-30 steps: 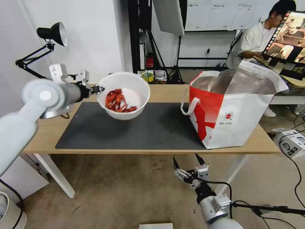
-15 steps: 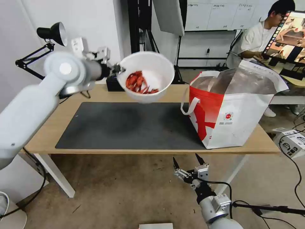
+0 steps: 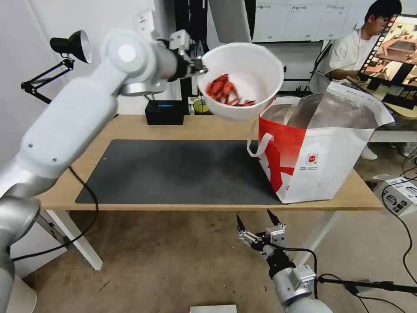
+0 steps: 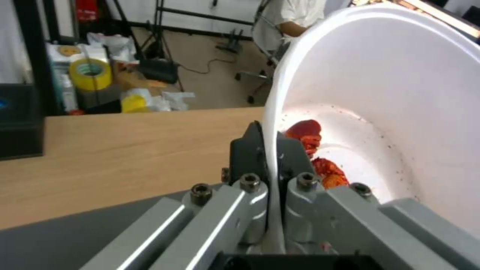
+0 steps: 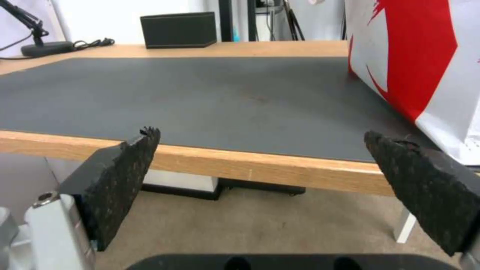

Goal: Pick up the trash from the table and place it into the takeout bag.

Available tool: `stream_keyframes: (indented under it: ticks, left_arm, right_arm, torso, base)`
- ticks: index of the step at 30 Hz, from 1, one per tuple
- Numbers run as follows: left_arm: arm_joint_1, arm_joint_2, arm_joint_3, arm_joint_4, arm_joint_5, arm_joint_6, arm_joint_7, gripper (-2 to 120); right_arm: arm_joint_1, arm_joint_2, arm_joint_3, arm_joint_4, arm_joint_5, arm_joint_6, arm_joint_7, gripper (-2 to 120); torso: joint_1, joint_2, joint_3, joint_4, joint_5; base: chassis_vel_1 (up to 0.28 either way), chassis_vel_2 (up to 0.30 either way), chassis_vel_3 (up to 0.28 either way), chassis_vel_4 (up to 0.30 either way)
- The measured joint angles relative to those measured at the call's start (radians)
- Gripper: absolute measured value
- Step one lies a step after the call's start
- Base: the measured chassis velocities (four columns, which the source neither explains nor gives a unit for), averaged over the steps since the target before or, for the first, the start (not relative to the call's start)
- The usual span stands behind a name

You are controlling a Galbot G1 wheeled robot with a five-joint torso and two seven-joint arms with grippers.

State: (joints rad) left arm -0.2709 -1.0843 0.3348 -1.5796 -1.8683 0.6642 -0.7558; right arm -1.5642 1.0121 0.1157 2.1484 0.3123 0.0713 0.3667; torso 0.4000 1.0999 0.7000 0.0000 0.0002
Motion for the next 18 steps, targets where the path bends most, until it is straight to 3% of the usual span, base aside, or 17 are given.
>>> stream_keyframes:
  ticks: [8, 18]
  left_arm:
    - [-0.034, -0.117, 0.034, 0.069, 0.001, -0.007, -0.028, 0]
    - [-0.050, -0.273, 0.081, 0.249, 0.082, -0.055, -0.030, 0]
  right_arm:
    - [0.000, 0.000, 0.000, 0.000, 0.000, 0.000, 0.000, 100]
    - [0.000, 0.000, 0.000, 0.000, 0.000, 0.000, 0.000, 100]
  torso:
    - [0.000, 0.000, 0.000, -0.0001, 0.0001]
    - [0.000, 0.000, 0.000, 0.0001, 0.0000]
  base:
    - [0.000, 0.000, 0.000, 0.000]
    - [0.000, 0.000, 0.000, 0.000]
